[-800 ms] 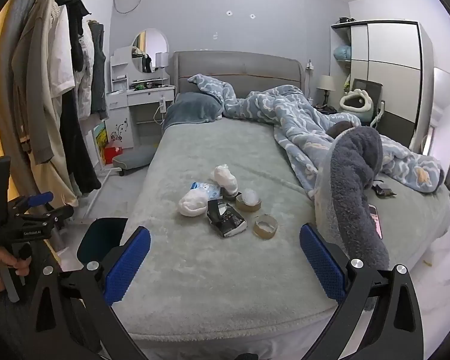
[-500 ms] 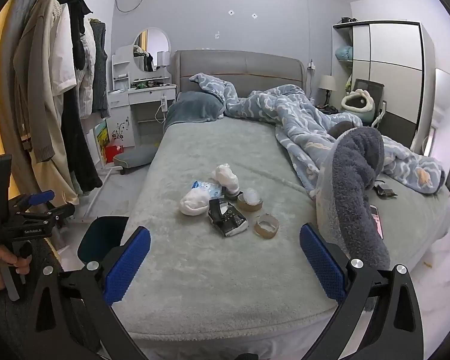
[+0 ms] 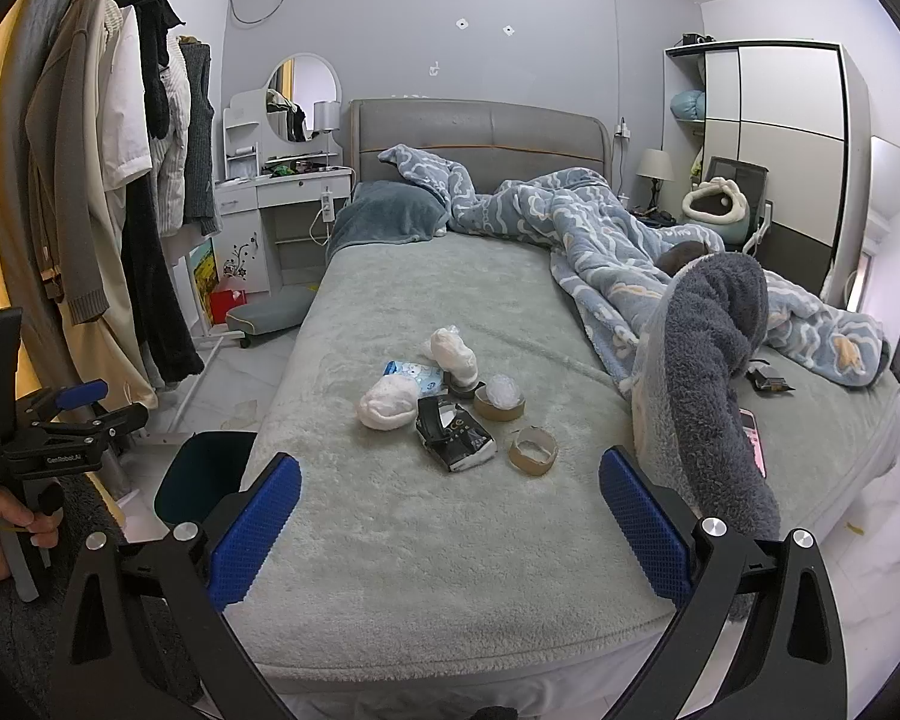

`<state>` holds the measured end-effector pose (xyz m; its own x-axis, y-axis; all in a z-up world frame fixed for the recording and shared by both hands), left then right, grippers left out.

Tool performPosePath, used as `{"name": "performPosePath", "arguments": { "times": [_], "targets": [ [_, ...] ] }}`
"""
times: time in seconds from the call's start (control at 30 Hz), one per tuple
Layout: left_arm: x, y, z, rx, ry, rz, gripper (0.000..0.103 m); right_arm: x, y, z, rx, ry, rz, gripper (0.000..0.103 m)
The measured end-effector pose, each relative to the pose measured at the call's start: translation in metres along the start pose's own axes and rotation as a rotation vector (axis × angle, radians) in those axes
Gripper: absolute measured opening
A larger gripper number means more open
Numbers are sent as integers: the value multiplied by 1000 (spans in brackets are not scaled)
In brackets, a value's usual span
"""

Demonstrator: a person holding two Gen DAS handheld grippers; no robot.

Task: Collect trash

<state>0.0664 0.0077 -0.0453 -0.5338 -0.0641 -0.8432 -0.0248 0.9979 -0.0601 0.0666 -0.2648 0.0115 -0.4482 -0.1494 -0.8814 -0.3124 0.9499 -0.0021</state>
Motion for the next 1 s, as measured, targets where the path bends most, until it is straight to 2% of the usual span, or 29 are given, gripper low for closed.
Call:
{"name": "performPosePath", "arguments": {
  "times": [1.0],
  "targets": [
    [-3, -3, -1, 0, 2, -2, 100, -3, 1, -2, 0, -2, 0, 100]
  ]
}}
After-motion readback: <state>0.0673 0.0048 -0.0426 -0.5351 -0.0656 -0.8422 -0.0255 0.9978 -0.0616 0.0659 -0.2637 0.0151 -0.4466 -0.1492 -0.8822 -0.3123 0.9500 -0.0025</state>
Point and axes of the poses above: each gripper's, at about its wrist camera, not at the fingertips, and z roughly the way its jaws point, y to its left, x to its underside, the point moved 8 cm from there along z, roughly the way its jaws point
